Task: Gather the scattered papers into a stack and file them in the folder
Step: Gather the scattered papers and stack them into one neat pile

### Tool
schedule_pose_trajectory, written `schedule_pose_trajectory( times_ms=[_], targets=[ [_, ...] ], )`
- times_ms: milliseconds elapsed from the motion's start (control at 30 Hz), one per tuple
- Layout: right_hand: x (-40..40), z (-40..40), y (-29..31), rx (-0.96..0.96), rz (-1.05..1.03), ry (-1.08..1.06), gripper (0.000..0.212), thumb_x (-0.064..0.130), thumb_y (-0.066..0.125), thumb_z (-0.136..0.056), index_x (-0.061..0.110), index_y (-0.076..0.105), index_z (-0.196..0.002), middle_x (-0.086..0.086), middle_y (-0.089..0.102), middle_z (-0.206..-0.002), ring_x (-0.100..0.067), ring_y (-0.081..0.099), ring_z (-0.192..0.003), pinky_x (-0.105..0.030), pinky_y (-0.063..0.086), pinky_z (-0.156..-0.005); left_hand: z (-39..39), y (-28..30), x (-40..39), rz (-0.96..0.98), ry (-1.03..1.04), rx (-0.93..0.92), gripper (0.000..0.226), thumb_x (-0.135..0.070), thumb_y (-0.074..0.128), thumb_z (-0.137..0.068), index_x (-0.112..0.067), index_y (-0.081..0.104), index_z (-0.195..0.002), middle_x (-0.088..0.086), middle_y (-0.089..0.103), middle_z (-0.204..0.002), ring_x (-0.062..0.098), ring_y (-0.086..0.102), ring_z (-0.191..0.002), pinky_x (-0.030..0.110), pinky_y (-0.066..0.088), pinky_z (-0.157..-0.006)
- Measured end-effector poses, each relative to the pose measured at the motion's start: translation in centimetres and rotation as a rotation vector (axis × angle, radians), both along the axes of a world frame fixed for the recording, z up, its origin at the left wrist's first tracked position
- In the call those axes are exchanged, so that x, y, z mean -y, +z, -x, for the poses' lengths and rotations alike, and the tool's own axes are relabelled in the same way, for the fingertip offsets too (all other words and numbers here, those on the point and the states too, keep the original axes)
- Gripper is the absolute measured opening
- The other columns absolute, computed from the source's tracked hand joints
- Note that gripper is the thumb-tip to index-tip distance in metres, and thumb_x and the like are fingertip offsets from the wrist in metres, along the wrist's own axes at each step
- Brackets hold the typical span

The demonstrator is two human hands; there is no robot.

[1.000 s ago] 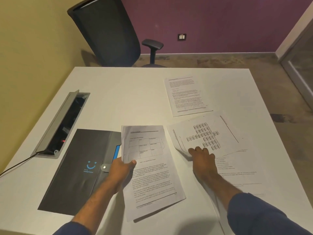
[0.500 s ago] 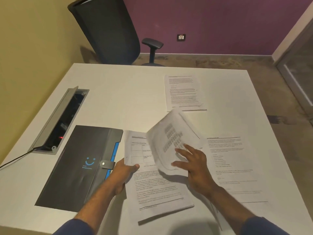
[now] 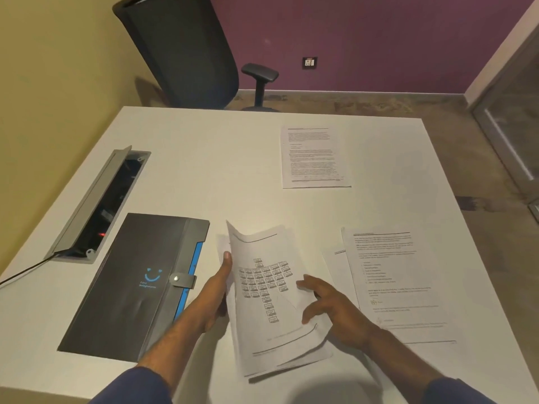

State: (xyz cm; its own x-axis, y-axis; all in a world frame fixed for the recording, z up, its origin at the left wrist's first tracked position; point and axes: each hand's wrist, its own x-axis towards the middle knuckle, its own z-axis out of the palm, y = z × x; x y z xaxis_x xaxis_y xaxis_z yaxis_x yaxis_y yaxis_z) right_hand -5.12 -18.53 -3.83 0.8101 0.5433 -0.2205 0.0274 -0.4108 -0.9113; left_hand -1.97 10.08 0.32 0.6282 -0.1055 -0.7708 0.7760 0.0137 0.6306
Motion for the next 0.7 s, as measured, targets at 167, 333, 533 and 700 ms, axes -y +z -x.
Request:
schedule_pose_trajectory(
  times_ms=[167,333,533,700],
  targets=[
    [0.0,0.0,0.0,0.025,0.026,-0.011,0.048,-0.025,0.066,-0.058,0.006,0.077,-0.092,-0.001,0.044,-0.145,-0.013,0.019,-0.149,-0.037,0.026,-0.12,-0.2,0.4,0.8,-0.125,0.036,0.012,0.06,-0.07,0.051,-0.086,-0.023,0.066,-0.122,0.004,0.076,-0.113,0.028,0.071,-0.105,0.051,0.053,-0.096],
    [-0.6,0.0,-0.3,-0.134,0.178,-0.083,0.061,0.006,0.068,-0.075,0.038,0.061,-0.126,0.01,0.031,-0.157,-0.002,0.02,-0.145,-0.035,0.023,-0.119,0.2,-0.4,1.3,-0.308,0.093,0.071,0.035,-0.021,0.065,-0.095,-0.007,0.062,-0.128,0.007,0.073,-0.108,0.022,0.07,-0.091,0.033,0.057,-0.07],
    [0.4,-0.5,-1.1,0.077,0.124,-0.411,0.075,-0.01,0.042,-0.092,0.041,0.03,-0.147,0.008,0.036,-0.154,-0.009,0.032,-0.144,-0.039,0.029,-0.119,0.3,-0.3,1.1,-0.197,0.174,0.119,0.033,-0.009,0.06,-0.097,-0.006,0.058,-0.13,0.007,0.073,-0.11,0.017,0.07,-0.089,0.021,0.054,-0.056],
    [0.5,-3.4,1.1,-0.231,-0.191,-0.693,0.07,0.01,0.075,-0.084,0.023,0.038,-0.142,-0.007,0.051,-0.137,-0.022,0.047,-0.132,-0.033,0.041,-0.102,0.2,0.1,0.5,-0.033,0.142,0.22,0.031,-0.003,0.056,-0.098,-0.011,0.057,-0.128,0.004,0.076,-0.111,0.025,0.071,-0.105,0.023,0.059,-0.066]
  ],
)
